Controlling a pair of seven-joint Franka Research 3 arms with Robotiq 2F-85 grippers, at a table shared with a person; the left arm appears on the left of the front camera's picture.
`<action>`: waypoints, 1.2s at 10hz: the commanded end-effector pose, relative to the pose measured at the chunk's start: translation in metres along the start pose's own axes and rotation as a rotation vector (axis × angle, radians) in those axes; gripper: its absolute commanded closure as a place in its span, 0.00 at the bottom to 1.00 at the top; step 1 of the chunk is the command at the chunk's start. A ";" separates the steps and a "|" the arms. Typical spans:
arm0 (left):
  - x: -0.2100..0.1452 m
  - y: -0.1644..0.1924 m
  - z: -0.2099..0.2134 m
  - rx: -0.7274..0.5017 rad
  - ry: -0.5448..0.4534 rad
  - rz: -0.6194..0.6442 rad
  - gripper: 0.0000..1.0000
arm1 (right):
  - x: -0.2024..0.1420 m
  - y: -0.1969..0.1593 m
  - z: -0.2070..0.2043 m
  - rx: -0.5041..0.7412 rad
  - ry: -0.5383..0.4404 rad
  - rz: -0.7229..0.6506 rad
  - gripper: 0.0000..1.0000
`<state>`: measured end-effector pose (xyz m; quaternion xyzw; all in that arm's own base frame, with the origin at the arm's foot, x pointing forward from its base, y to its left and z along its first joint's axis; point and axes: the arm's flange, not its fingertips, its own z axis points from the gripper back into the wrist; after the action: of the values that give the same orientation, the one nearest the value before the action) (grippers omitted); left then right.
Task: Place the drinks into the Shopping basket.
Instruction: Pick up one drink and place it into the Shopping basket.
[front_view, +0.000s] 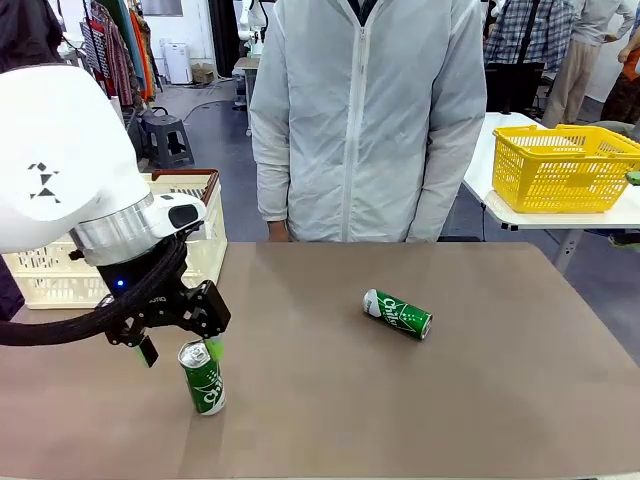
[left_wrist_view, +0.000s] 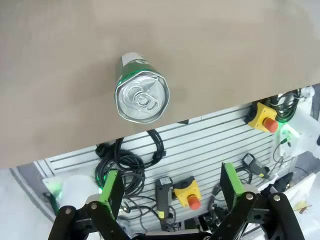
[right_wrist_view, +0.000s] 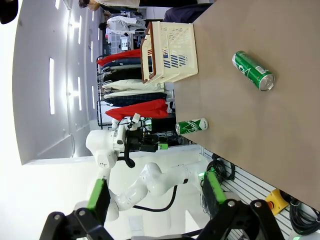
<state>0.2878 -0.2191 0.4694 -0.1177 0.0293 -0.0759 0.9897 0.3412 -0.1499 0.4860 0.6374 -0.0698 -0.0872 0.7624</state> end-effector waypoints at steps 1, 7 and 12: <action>-0.006 0.001 0.003 0.028 -0.030 0.011 0.00 | -0.001 0.004 0.002 -0.005 0.007 -0.016 0.00; 0.039 -0.001 -0.059 0.181 -0.104 0.134 0.00 | -0.001 0.004 0.002 -0.005 0.007 -0.016 0.00; 0.054 0.009 -0.093 0.201 -0.047 0.164 0.00 | -0.001 0.004 0.002 -0.005 0.007 -0.016 0.00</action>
<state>0.3317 -0.2381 0.3697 -0.0210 0.0192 -0.0043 0.9996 0.3412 -0.1499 0.4860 0.6373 -0.0698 -0.0871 0.7624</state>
